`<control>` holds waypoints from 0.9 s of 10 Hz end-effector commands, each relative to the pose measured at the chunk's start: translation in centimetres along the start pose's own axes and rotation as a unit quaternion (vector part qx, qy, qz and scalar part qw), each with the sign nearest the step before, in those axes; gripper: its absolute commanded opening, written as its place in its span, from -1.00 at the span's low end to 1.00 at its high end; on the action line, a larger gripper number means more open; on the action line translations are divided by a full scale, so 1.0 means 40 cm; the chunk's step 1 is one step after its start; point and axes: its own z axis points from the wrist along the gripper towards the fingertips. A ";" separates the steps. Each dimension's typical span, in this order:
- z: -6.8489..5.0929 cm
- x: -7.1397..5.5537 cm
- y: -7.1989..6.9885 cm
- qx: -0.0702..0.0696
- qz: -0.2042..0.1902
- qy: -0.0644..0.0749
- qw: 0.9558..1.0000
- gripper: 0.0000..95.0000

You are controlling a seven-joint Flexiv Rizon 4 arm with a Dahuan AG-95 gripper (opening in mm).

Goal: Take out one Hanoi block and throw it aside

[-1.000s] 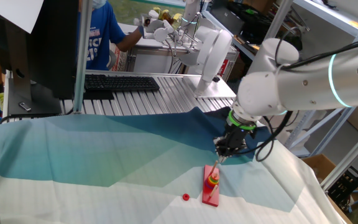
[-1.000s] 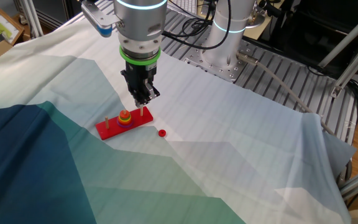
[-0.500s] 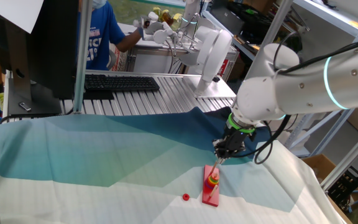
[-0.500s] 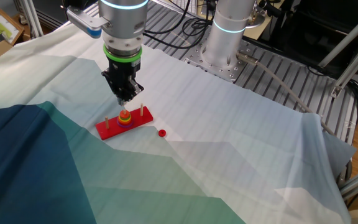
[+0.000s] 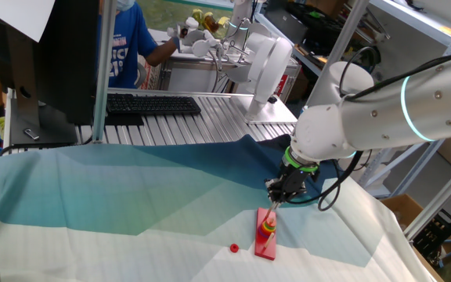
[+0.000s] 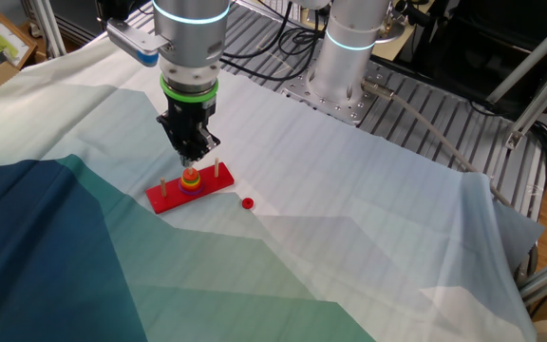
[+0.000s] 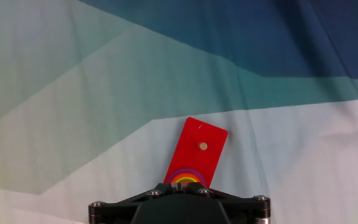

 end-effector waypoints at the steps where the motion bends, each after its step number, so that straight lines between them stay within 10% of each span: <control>1: 0.001 0.001 -0.001 0.000 0.000 0.001 1.000 -1.00; 9: 0.009 0.002 -0.006 0.000 0.008 -0.002 1.000 -0.60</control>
